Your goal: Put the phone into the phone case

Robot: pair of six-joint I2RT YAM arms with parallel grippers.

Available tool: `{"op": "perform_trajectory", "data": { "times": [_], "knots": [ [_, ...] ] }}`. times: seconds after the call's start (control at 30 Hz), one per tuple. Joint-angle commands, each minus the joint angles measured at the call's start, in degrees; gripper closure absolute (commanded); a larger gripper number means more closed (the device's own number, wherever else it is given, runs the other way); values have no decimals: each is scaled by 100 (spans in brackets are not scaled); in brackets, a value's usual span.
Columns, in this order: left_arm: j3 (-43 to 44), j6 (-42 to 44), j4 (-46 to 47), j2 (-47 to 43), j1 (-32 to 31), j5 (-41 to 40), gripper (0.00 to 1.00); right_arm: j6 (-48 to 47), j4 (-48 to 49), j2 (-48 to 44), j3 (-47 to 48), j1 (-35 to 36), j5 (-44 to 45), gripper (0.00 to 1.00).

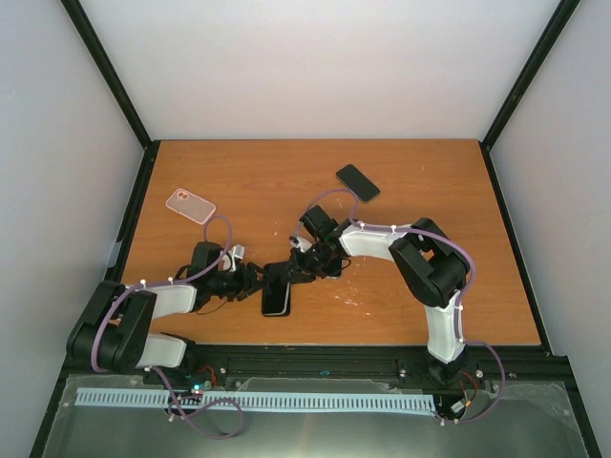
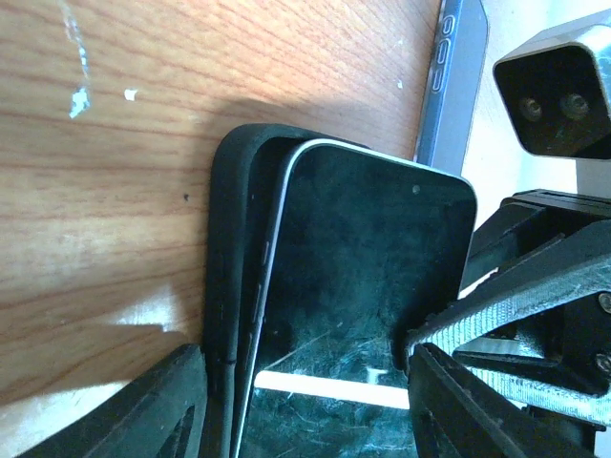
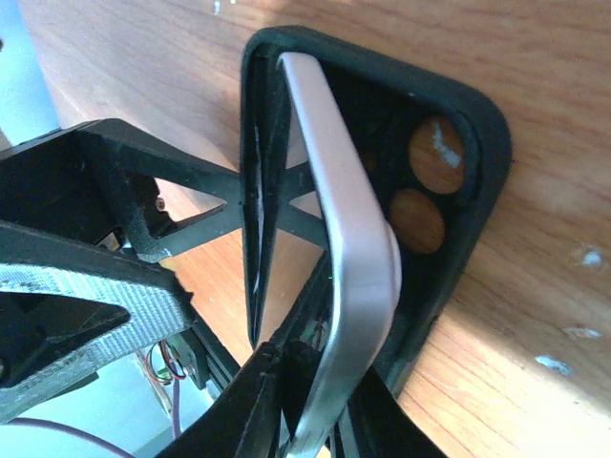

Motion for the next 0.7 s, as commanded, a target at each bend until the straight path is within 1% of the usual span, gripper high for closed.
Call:
{"op": "perform_trajectory", "data": {
  "times": [0.0,0.23,0.4,0.67],
  "knots": [
    [215,13,280,55,-77,-3,42,81,462,62,-85,-18,58,86],
    [397,116,329,220,-86,-2,42,-97,378,336,11,-22,21,89],
    [472,144,402,249,-95,57,42,-184,550,488,28,-22,-151,90],
    [447,147,495,251,-104,106,42,-243,685,690,60,-23,-122,91]
  ]
}}
